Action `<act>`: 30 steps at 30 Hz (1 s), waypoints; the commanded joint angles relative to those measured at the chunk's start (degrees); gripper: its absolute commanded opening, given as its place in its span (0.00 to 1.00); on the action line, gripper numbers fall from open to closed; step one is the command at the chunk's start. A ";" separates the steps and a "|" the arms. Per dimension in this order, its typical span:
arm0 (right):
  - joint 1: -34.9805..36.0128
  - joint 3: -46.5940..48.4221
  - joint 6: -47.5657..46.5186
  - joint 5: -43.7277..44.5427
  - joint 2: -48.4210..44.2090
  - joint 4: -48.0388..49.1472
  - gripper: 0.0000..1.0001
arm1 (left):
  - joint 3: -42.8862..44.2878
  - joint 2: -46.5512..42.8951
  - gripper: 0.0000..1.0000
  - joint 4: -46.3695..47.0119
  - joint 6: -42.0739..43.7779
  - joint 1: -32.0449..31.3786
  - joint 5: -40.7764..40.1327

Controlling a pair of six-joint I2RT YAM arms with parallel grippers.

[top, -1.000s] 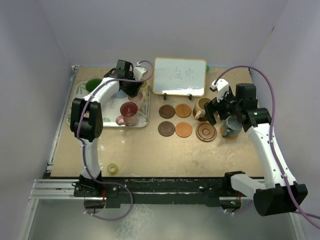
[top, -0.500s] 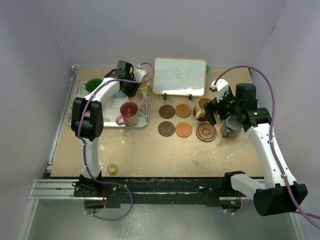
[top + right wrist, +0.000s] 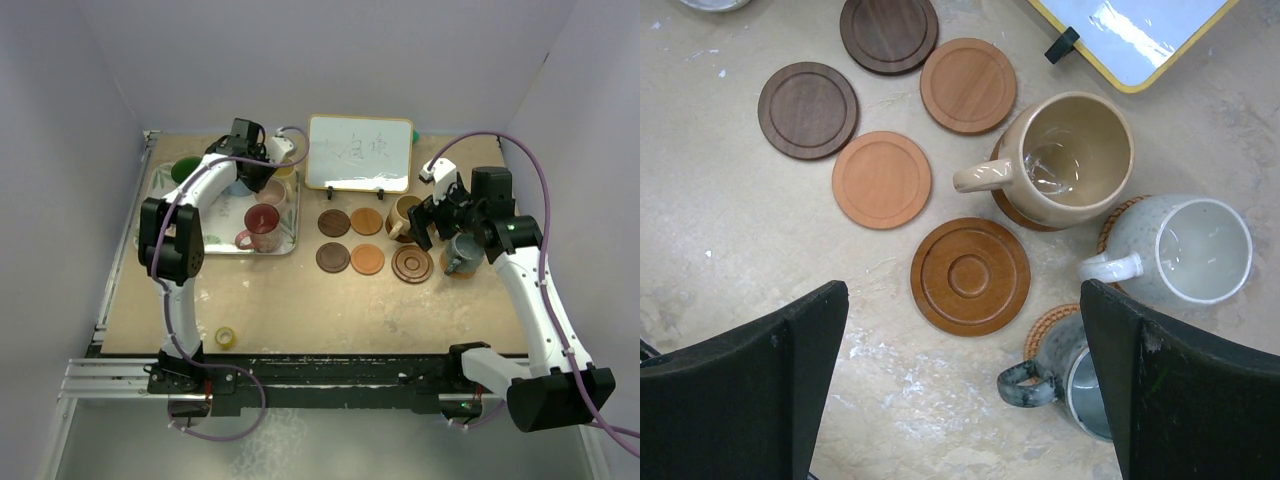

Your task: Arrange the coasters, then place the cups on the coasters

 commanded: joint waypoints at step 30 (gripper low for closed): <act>0.07 0.20 0.14 -0.42 -0.47 0.57 1.00 | 3.49 -29.93 0.03 -5.41 -4.53 -0.35 2.70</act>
